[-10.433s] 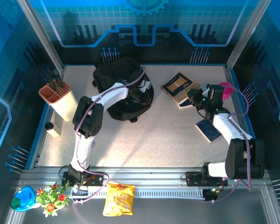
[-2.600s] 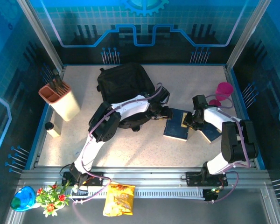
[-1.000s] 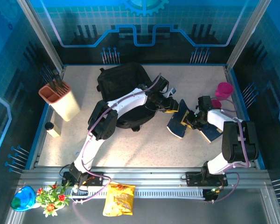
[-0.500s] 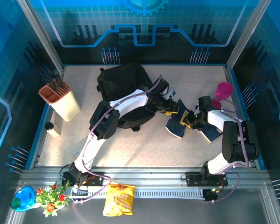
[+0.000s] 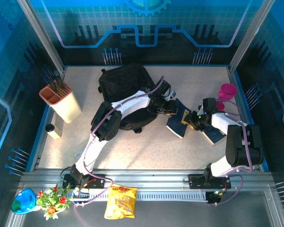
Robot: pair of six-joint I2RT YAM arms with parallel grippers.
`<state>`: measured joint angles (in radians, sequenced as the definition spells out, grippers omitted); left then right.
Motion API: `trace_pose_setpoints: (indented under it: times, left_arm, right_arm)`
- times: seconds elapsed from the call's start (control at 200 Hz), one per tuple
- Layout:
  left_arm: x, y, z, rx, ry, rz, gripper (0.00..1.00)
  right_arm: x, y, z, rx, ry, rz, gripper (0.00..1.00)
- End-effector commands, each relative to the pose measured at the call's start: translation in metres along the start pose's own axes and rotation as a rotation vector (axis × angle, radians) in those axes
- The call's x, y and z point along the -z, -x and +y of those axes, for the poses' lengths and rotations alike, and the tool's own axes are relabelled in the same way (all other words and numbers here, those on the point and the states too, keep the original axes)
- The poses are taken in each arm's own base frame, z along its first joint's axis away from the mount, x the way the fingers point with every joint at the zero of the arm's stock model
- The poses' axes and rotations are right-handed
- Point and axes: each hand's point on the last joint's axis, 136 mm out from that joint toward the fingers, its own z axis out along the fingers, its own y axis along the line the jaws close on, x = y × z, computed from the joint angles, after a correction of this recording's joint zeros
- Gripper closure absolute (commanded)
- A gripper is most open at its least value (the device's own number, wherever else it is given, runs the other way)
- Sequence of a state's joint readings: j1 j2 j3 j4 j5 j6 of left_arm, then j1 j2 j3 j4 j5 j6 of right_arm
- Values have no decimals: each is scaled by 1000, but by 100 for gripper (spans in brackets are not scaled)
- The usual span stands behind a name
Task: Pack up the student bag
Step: Pick up the book at the center of the table, then pass the book.
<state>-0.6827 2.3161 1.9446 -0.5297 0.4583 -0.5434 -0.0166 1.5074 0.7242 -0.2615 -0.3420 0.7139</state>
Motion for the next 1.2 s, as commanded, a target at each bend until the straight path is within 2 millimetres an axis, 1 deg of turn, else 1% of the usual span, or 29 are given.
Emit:
trace_pose_setpoints:
  times: [0.0, 0.055, 0.135, 0.255, 0.31, 0.385, 0.445, 0.49, 0.565, 0.655, 0.765, 0.865, 0.92, 1.016, 1.131, 1.191]
  left_arm:
    - [68, 37, -19, -41, -29, -178, 92]
    - [88, 48, -16, -19, -48, -238, 94]
    - [117, 63, -11, 27, -86, -326, 95]
    - [158, 78, 2, 109, -137, -456, 96]
    - [175, 82, 8, 147, -159, -514, 96]
    - [197, 86, 13, 187, -202, -602, 98]
    - [213, 87, 11, 206, -242, -682, 98]
    - [221, 87, 9, 223, -266, -725, 98]
    - [230, 85, 9, 255, -294, -770, 98]
    - [235, 83, 13, 291, -306, -807, 98]
    - [237, 82, 17, 335, -315, -828, 99]
    - [239, 82, 15, 357, -334, -834, 99]
    - [239, 82, 14, 366, -341, -839, 99]
    - [239, 81, 15, 390, -349, -836, 99]
    - [237, 80, 16, 407, -352, -831, 99]
    - [235, 80, 17, 414, -349, -829, 98]
  right_arm:
    - [17, 9, 41, 19, 212, -61, 51]
    - [22, 9, 60, 21, 306, -65, 47]
    - [27, 7, 82, 14, 397, -67, 40]
    - [32, 8, 114, -13, 533, -92, 28]
    - [32, 7, 127, -25, 578, -95, 23]
    - [29, 5, 139, -61, 610, -107, 20]
    - [29, 2, 152, -79, 656, -116, 18]
    - [30, -1, 163, -88, 694, -118, 16]
    - [31, -8, 180, -105, 747, -108, 12]
    - [33, -13, 197, -129, 820, -112, 9]
    - [25, -18, 211, -169, 859, -92, 7]
    - [16, -20, 221, -197, 881, -79, 7]
    - [14, -19, 227, -203, 900, -85, 9]
    - [12, -15, 236, -201, 912, -91, 15]
    - [15, -10, 241, -189, 924, -115, 28]
    - [17, -9, 243, -181, 926, -126, 32]
